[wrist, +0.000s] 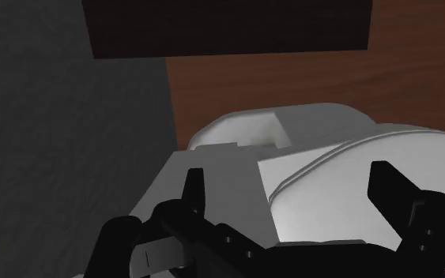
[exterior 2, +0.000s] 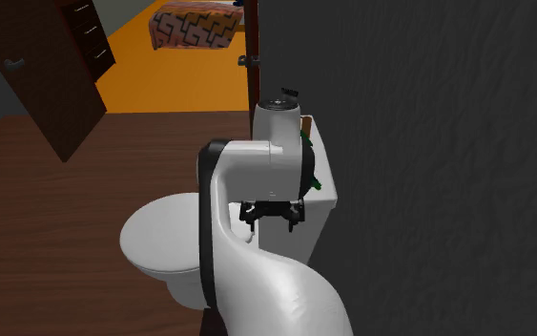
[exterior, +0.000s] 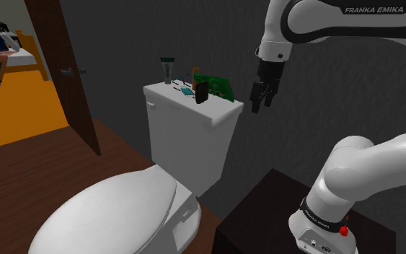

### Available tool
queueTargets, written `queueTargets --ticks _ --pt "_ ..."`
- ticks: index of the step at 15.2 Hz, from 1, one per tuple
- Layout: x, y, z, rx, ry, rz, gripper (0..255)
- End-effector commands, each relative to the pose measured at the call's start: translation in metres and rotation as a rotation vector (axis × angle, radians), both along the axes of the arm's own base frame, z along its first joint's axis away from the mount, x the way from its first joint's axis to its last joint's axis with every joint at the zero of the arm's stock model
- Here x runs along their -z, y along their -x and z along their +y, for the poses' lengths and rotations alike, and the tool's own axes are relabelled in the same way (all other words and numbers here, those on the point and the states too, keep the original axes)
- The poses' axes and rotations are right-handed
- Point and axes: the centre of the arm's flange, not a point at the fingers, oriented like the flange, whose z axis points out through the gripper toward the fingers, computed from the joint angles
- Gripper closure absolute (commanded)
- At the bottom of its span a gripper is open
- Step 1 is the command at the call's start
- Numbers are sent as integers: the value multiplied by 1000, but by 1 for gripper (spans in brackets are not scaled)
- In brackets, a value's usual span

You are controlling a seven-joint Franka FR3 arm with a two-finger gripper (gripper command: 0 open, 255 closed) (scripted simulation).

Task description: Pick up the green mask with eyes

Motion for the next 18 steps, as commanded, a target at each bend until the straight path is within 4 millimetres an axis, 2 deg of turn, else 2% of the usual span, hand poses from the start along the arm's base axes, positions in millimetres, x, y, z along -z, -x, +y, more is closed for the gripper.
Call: queueTargets --ticks 1,18 --pt "0 0 0 0 0 0 0" --pt "-45 -216 -38 -5 61 6 0"
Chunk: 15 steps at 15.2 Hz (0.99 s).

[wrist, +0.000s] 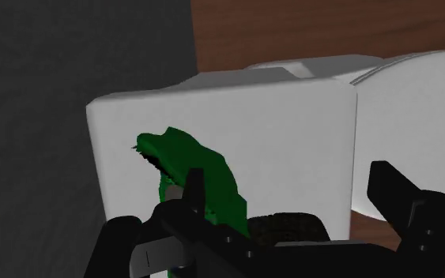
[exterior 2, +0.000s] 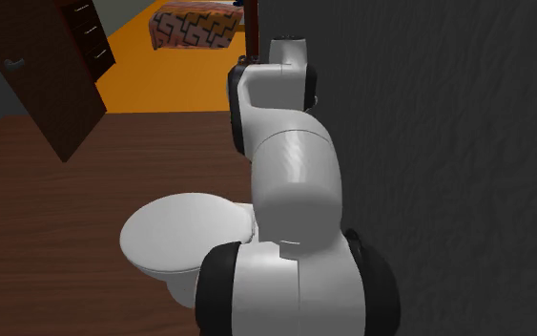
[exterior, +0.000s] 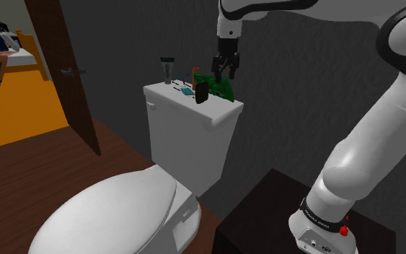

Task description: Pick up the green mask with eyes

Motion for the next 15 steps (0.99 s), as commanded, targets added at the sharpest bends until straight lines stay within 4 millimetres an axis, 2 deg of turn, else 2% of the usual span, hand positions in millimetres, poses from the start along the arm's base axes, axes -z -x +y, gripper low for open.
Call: queueTargets --ticks 1,8,15 --pt "-4 -25 -7 0 7 1 0" --pt "-23 -113 -21 -2 32 3 0" --pt "14 -113 -21 -2 32 3 0"
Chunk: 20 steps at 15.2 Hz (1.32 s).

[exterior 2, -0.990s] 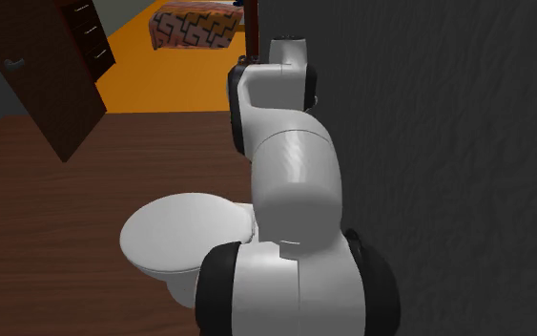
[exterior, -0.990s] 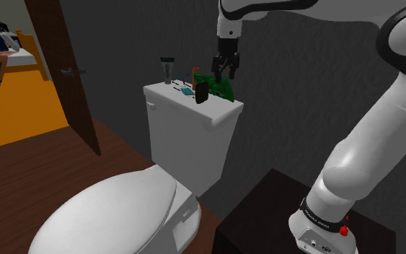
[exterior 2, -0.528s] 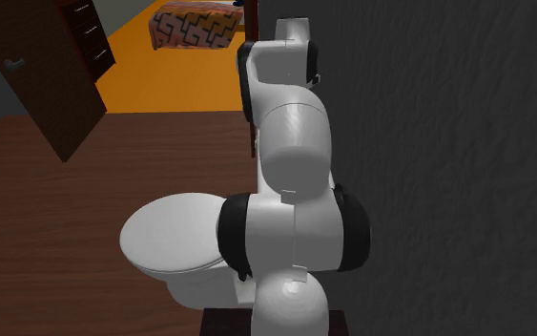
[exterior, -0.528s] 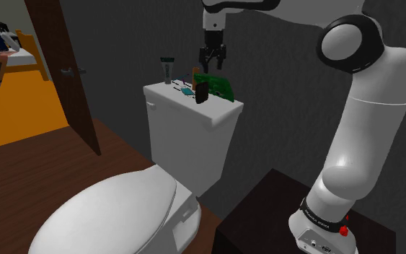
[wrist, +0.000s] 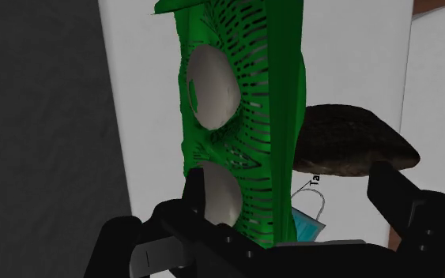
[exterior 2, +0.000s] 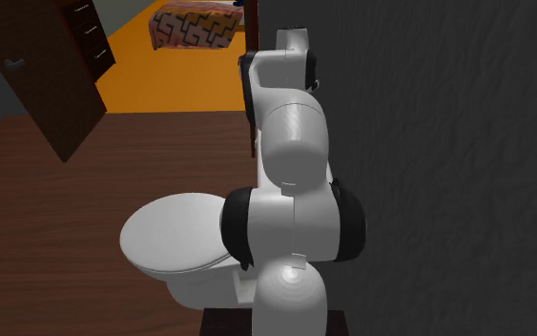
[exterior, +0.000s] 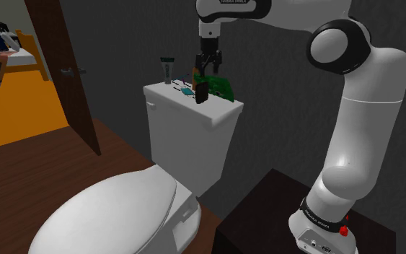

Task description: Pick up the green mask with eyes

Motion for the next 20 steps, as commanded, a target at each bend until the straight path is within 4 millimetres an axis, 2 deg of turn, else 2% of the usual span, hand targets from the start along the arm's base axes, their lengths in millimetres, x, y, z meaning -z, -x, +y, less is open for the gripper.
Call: queueTargets --ticks 1,3,4,13,20 --pt "7 0 -1 0 0 -1 0" --pt "7 0 -1 0 0 -1 0" --pt "7 0 -1 0 0 -1 255" --pt "7 0 -1 0 0 -1 255" --pt "-30 0 -1 0 0 -1 255"
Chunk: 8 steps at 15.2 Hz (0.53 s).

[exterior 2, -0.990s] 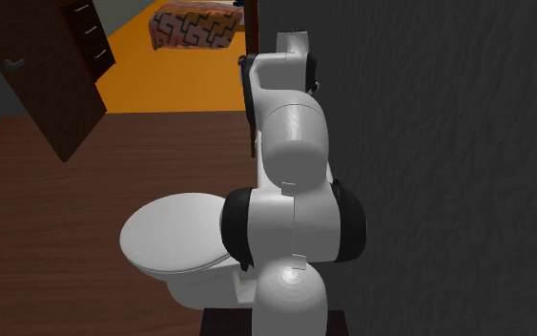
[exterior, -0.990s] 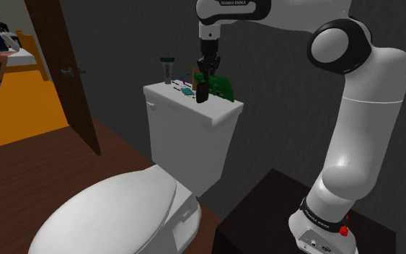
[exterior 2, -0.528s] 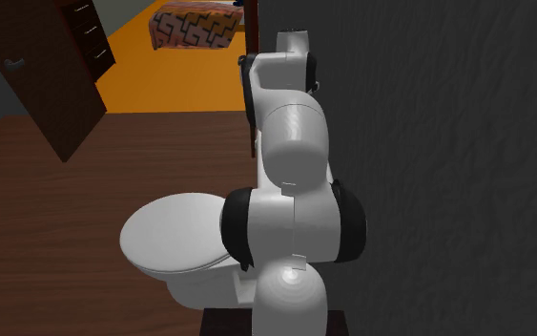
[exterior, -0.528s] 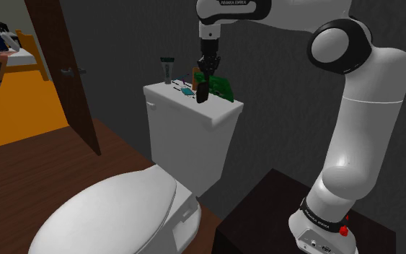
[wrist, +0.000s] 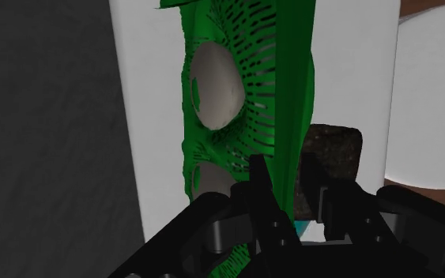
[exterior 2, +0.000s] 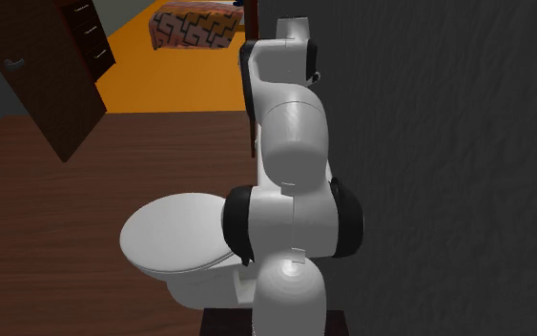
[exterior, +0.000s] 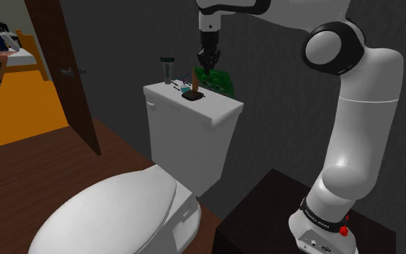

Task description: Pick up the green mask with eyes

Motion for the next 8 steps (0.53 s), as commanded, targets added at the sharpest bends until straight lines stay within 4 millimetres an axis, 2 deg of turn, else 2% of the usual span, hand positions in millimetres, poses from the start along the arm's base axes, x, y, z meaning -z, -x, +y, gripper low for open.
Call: queueTargets --ticks 1,8 --pt "-11 2 -1 0 0 0 255" --pt "-48 2 -1 0 0 0 255"
